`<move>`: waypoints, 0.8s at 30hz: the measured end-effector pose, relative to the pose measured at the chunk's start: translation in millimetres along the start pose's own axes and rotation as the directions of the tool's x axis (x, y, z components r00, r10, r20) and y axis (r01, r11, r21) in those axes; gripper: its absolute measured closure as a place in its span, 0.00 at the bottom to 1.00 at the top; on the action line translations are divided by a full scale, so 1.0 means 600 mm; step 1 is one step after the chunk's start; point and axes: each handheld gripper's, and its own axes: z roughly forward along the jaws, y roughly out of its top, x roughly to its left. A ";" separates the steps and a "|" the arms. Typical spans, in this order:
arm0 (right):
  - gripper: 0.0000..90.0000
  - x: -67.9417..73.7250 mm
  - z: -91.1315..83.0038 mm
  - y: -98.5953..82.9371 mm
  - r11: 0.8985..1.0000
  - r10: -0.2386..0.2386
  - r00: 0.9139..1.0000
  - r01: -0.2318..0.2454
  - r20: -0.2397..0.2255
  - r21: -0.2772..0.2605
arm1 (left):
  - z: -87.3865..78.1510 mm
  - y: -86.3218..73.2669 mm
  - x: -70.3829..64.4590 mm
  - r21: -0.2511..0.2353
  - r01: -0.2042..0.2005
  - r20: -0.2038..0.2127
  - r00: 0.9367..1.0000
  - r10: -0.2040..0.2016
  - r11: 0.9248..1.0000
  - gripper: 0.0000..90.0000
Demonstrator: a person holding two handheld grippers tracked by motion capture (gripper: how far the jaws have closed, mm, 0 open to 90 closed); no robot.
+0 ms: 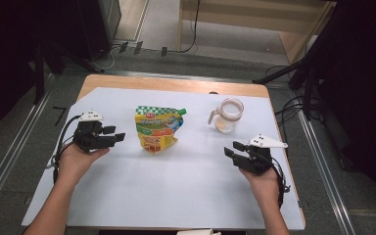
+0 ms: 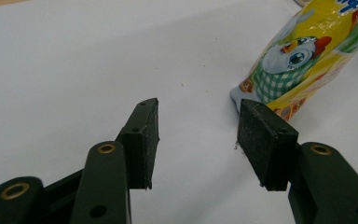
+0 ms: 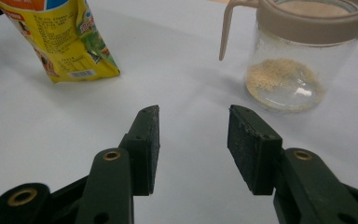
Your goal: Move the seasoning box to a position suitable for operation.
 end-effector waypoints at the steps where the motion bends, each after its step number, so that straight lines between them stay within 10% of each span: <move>1: 0.63 -0.002 -0.001 -0.002 1.000 0.013 1.000 -0.013 -0.007 -0.009 | 0.001 0.000 -0.001 0.013 -0.007 0.001 1.000 0.007 1.000 0.52; 24: 0.61 -0.007 0.006 -0.012 0.998 -0.010 1.000 0.009 0.023 0.058 | 0.009 0.002 0.006 -0.005 0.045 0.046 0.998 -0.045 0.999 0.46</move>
